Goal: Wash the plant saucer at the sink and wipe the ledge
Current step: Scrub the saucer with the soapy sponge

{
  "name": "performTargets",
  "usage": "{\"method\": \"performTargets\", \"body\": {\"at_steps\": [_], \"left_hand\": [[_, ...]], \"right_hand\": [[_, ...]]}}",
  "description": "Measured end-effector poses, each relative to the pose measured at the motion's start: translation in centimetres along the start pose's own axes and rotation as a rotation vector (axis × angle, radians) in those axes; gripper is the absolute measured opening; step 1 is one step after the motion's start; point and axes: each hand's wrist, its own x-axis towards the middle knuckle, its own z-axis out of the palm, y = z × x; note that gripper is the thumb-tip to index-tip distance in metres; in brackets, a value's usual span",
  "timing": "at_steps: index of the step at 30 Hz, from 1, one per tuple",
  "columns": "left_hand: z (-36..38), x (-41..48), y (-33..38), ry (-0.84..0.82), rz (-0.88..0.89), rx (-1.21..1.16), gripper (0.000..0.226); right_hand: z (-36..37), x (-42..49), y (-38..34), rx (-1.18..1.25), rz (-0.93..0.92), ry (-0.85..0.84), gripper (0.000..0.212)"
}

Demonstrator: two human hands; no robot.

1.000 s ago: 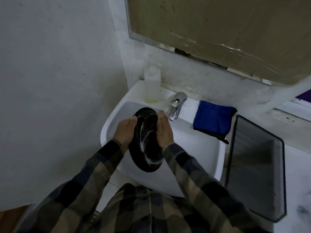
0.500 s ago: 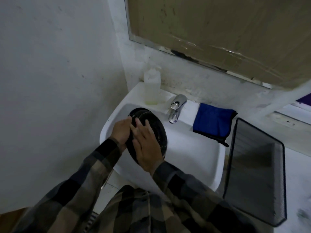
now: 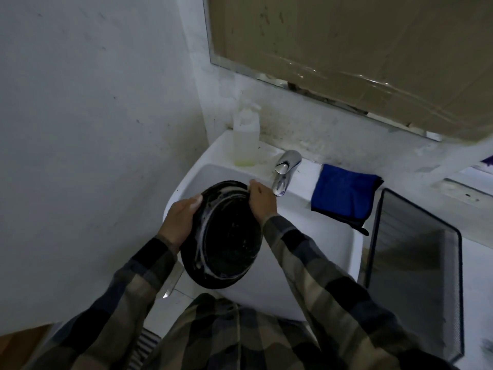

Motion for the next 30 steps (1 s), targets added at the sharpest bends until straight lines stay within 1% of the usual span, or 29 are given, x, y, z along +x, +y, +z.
{"method": "performTargets", "body": {"at_steps": [3,5,8,10,12,13,15,17,18,20,22,25,26,28,30], "left_hand": [[-0.9,0.3,-0.5,-0.015,-0.047,0.002,0.027],[-2.0,1.4,-0.5,-0.031,-0.085,0.054,0.029],[-3.4,3.2,0.5,-0.116,-0.105,0.124,0.03],[-3.6,3.7,1.6,-0.202,-0.063,0.177,0.024],[-3.1,4.0,2.6,-0.303,-0.011,0.31,0.036],[-2.8,4.1,3.0,-0.326,-0.002,0.328,0.042],[-2.1,4.1,3.5,-0.334,0.007,0.274,0.044],[-1.5,4.0,3.5,-0.324,0.008,0.14,0.043],[-1.1,3.8,3.5,-0.304,0.002,0.075,0.038],[-0.5,3.9,3.2,-0.235,-0.019,-0.001,0.031],[-0.1,3.6,3.0,-0.203,-0.033,0.01,0.032],[-0.2,2.9,2.6,-0.179,-0.061,-0.039,0.034],[-0.3,2.8,2.4,-0.17,-0.054,-0.054,0.033],[-0.2,2.6,1.9,-0.18,-0.008,-0.049,0.028],[0.0,2.4,1.5,-0.189,0.006,-0.059,0.027]], "right_hand": [[0.1,-0.3,0.1,-0.087,0.015,-0.005,0.023],[-0.1,-0.8,-0.5,-0.075,0.025,-0.002,0.028],[-0.4,-0.7,-1.2,-0.09,0.072,0.024,0.04],[-0.6,-0.8,-1.8,-0.086,0.048,0.031,0.046],[-1.2,-0.9,-3.0,-0.007,0.018,0.066,0.045],[-1.7,-0.9,-3.6,-0.047,-0.023,0.079,0.048],[-2.2,-0.9,-4.8,-0.068,-0.172,0.166,0.047],[-2.4,-1.1,-5.2,-0.05,-0.431,0.285,0.043],[-2.3,-1.5,-5.0,-0.082,-0.544,0.308,0.044],[-1.8,-1.9,-4.2,-0.228,-0.711,0.294,0.047],[-1.4,-2.6,-3.6,-0.345,-0.817,0.255,0.047],[-1.1,-3.2,-2.3,-0.342,-0.979,0.164,0.045],[-1.2,-3.3,-1.9,-0.321,-0.984,0.12,0.046],[-1.3,-3.4,-1.3,-0.256,-0.859,0.062,0.05],[-1.0,-3.6,-0.8,-0.205,-0.731,0.104,0.049]]}}
